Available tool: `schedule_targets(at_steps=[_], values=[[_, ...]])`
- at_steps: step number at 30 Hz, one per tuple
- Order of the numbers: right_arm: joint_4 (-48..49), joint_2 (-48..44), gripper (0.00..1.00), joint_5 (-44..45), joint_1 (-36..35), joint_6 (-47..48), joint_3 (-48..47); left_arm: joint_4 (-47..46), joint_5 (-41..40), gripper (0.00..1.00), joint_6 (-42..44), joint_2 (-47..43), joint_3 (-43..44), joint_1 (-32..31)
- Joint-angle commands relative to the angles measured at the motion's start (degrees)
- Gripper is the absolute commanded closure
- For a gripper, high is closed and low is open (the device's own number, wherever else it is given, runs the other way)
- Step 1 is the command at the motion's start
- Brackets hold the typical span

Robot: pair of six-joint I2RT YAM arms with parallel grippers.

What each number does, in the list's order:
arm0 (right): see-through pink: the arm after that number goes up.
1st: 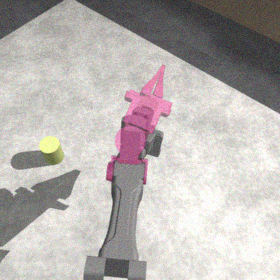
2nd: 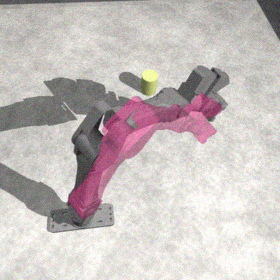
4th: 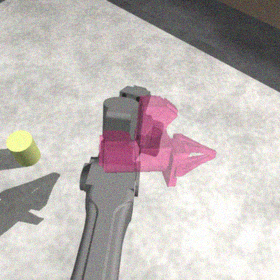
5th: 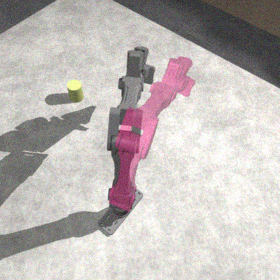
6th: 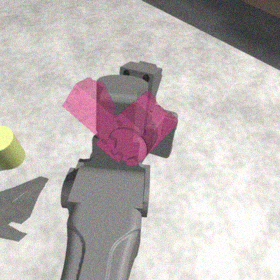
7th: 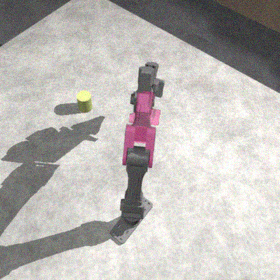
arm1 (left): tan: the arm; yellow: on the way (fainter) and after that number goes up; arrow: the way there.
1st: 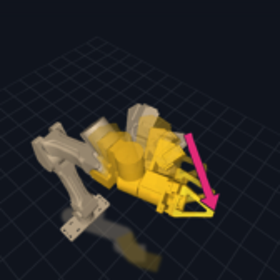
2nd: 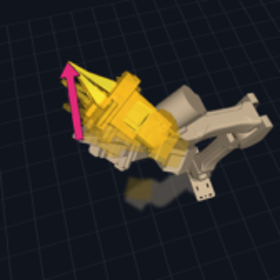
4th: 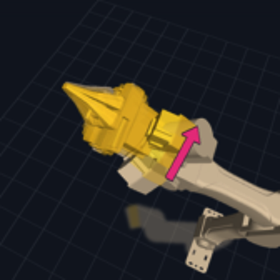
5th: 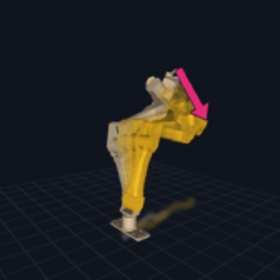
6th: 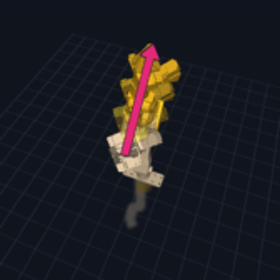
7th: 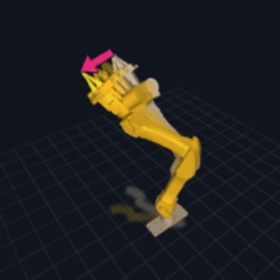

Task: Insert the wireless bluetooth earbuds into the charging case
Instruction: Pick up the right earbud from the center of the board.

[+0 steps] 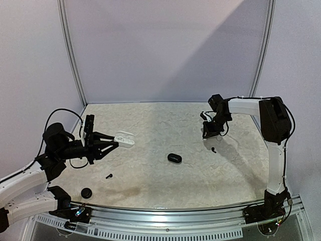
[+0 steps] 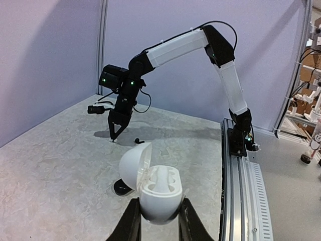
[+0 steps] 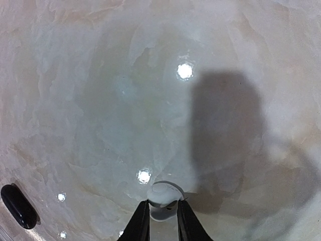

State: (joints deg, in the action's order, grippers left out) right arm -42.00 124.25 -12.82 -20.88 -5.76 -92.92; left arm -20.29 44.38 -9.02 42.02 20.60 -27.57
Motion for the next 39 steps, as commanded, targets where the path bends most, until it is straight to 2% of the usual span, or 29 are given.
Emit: schedule_targets(at_steps=[1,10,17,27,39], values=[[0.42,2.11,0.78,-0.88,0.14,0.31,0.42,0.52,0.18,1.0,1.25,0.26,-0.11,0.68],[-1.72,-1.52,0.72,0.27,0.19,2.07,-0.67,1.29,0.49,1.0,2.03,0.47,0.17,0.67],[-3.78,-2.7,0.71,0.28,0.56,3.19,-3.58,1.38,0.53,1.0,2.23,0.71,0.2,0.68],[-3.12,0.56,0.77,-0.04,2.26,1.84,-3.67,1.82,0.36,1.0,2.8,0.82,0.23,0.65],[-0.22,2.24,0.77,-2.39,2.3,1.27,-1.2,2.44,0.4,1.0,3.55,0.95,0.39,0.77]])
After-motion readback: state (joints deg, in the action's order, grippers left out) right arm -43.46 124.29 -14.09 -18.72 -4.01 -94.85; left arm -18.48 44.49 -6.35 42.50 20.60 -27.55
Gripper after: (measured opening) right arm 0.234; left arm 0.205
